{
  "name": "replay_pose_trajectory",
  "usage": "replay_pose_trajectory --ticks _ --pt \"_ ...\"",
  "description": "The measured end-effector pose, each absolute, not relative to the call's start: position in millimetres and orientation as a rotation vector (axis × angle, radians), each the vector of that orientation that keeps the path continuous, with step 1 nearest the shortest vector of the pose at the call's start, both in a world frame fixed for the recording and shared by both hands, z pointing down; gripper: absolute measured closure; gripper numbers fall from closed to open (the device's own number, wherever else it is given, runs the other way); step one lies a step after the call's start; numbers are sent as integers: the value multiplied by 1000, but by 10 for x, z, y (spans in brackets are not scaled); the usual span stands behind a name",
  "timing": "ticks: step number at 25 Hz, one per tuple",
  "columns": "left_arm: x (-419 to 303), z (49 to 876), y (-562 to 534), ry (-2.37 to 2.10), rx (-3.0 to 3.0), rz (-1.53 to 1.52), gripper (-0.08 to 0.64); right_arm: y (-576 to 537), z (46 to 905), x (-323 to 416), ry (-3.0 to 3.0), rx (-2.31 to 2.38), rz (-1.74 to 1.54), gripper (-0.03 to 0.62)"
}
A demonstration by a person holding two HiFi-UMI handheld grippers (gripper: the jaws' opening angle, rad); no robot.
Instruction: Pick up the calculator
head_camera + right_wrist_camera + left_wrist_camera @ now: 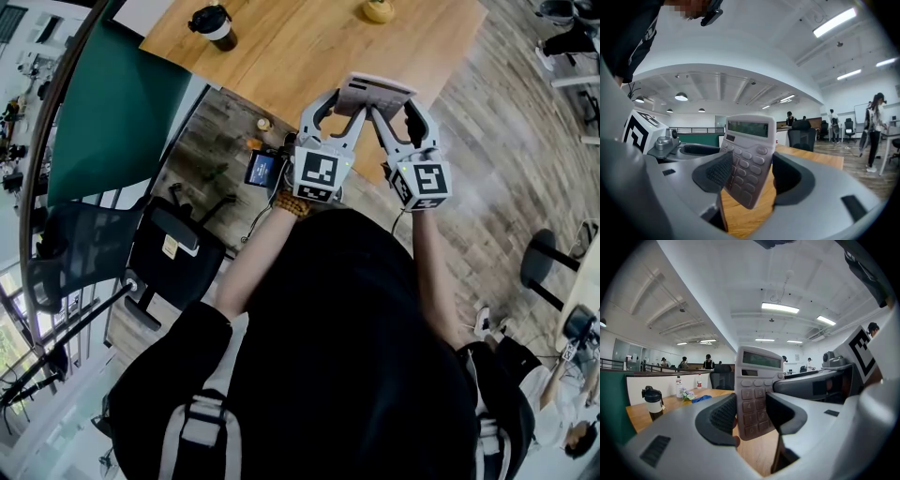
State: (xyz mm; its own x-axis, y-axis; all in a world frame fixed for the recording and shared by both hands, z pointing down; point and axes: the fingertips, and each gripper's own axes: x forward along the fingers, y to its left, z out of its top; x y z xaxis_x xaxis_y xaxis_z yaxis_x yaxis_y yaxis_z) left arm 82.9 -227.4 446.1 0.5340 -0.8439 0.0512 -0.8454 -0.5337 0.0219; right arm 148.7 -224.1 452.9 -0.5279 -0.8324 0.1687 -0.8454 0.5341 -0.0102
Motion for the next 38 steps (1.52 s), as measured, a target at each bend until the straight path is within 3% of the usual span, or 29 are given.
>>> replay_pose_trajectory --ticks 31,38 --pt "836 4775 -2085 -1444 2659 139 347 -2037 4799 1521 -2582 1449 200 359" --pt "821 4758 -2118 -1434 2660 136 347 -2077 4779 1541 -2557 1481 200 391"
